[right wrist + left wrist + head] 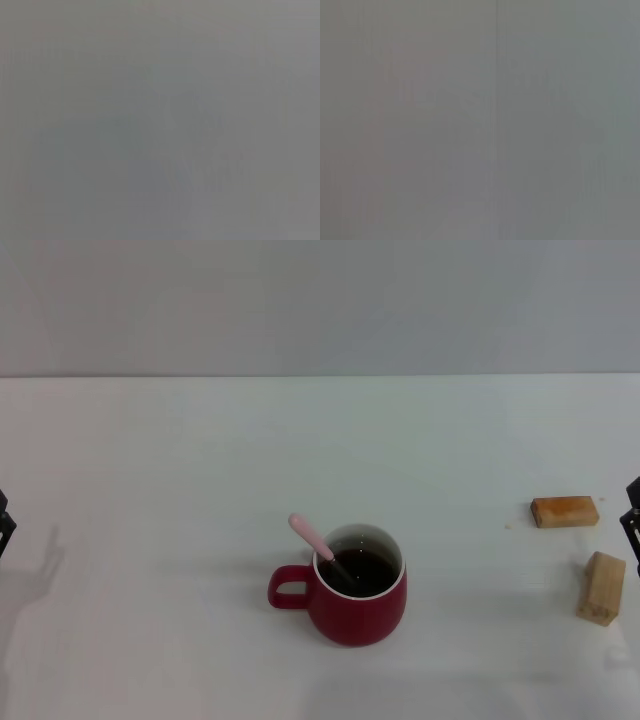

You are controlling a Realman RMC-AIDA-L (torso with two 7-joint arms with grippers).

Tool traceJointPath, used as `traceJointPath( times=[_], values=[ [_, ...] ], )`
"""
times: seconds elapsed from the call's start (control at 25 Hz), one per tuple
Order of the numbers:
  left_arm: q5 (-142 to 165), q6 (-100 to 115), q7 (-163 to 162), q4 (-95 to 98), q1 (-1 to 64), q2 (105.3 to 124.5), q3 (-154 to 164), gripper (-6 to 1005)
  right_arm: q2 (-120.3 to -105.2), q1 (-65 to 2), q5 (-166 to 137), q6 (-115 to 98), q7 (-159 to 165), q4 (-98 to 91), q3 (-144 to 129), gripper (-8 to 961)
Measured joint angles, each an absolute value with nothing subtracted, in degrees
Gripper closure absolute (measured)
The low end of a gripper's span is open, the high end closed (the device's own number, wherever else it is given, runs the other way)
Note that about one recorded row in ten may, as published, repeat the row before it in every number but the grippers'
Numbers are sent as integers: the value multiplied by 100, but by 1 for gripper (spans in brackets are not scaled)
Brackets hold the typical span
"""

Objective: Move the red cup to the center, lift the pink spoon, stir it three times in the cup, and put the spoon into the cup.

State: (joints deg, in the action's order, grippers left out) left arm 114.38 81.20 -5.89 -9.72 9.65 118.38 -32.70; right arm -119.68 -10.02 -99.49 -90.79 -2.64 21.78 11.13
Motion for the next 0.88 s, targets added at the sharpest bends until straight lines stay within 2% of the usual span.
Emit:
traceJointPath(
  times=[0.88],
  values=[
    [11420, 8110, -655, -980, 908, 11819, -3358, 152, -11966, -901, -9956, -9143, -292, 2235, 1066, 336]
  ],
)
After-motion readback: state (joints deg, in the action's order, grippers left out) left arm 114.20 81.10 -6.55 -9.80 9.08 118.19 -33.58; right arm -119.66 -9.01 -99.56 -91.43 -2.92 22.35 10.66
